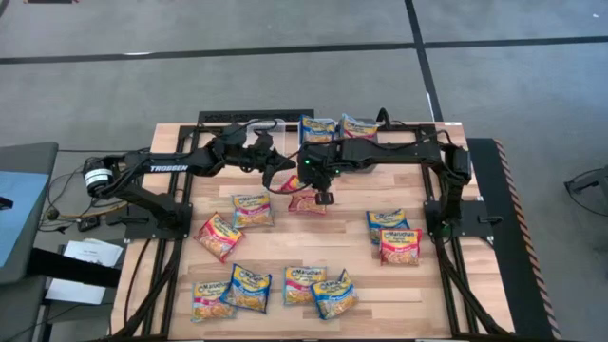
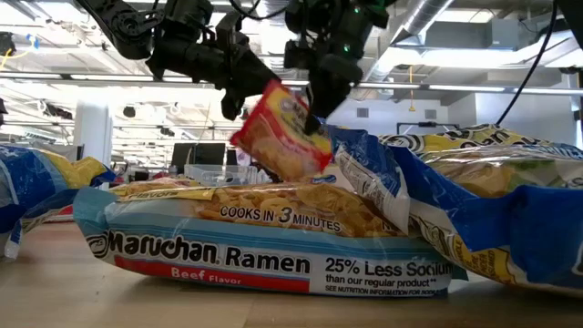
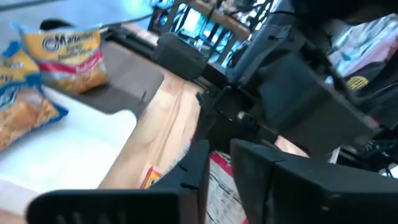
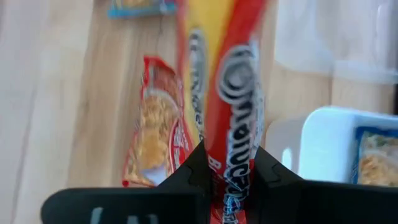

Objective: Sort Maruchan noodles
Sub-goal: Put the red noodle pack into the transparent bin

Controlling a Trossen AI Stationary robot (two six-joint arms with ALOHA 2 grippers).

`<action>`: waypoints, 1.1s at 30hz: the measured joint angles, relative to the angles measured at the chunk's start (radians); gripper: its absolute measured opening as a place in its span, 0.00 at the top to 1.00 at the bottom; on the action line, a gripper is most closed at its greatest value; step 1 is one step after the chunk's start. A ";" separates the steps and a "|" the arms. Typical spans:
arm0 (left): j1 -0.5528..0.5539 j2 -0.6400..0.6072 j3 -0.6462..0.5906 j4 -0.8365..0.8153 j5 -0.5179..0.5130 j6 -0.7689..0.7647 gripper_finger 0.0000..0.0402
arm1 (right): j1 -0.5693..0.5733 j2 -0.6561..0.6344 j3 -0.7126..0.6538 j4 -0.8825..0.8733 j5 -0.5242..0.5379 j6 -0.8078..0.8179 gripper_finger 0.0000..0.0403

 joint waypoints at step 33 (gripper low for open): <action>0.139 -0.053 0.000 0.153 0.299 -0.244 0.68 | 0.013 -0.002 0.131 -0.313 0.016 0.183 0.86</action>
